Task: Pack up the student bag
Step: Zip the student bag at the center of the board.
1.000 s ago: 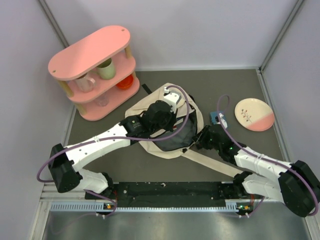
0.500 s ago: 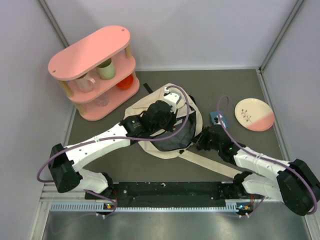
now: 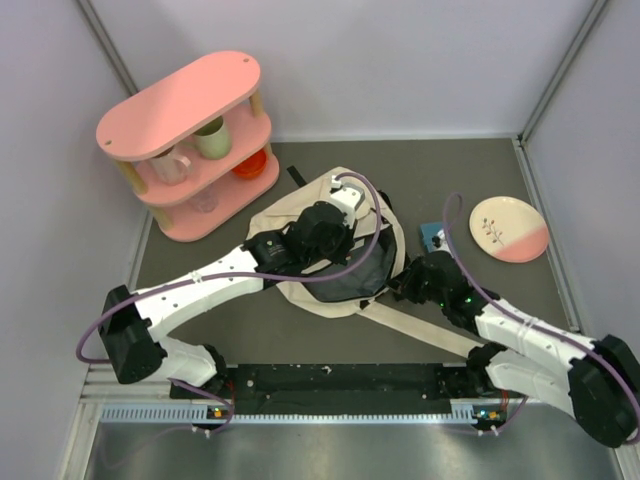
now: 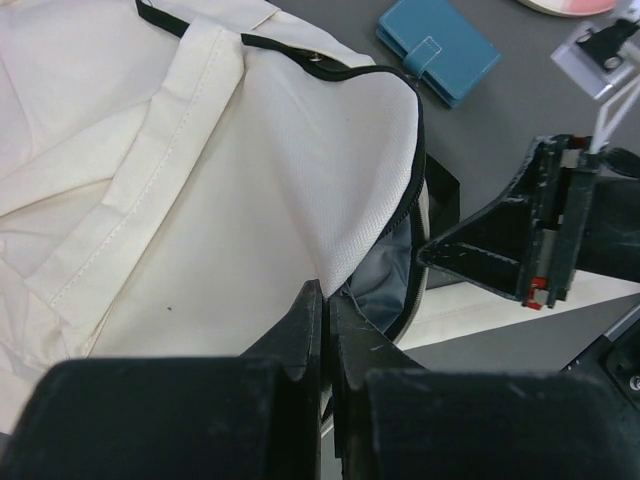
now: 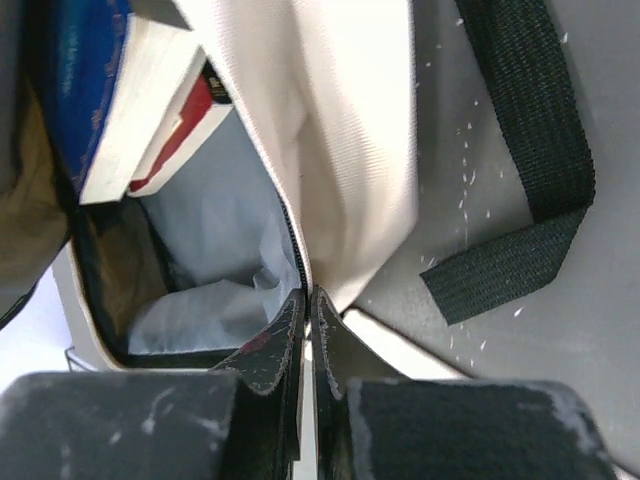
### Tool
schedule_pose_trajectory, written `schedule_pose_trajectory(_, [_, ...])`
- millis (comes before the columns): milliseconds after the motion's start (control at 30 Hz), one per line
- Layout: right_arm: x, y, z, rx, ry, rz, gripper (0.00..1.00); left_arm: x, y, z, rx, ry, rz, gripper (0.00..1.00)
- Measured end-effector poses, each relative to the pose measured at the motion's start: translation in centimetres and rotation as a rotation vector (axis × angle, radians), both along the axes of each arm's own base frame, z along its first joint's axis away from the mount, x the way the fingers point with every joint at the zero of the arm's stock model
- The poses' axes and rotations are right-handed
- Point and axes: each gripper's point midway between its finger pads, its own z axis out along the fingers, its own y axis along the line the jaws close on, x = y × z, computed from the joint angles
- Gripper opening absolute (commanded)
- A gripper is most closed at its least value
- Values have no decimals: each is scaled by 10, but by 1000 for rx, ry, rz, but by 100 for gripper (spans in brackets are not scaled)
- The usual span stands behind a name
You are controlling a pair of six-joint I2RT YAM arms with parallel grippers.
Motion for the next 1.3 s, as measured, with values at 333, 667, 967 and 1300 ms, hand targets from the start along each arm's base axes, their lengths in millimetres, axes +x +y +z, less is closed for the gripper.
schedule_pose_trajectory(333, [-17, -2, 30, 61, -42, 35, 0, 0, 0, -3, 11, 3, -3, 0])
schedule_pose_trajectory(667, [-47, 2, 41, 101, -31, 96, 0, -11, -7, -19, 19, 57, -65, 0])
schedule_pose_trajectory(967, [-68, -6, 25, 37, 17, 142, 55, -60, -9, -85, 80, 246, -244, 6])
schedule_pose_trajectory(1300, [-30, -49, 90, -166, -228, 4, 72, -105, 45, -107, 54, 347, -171, 74])
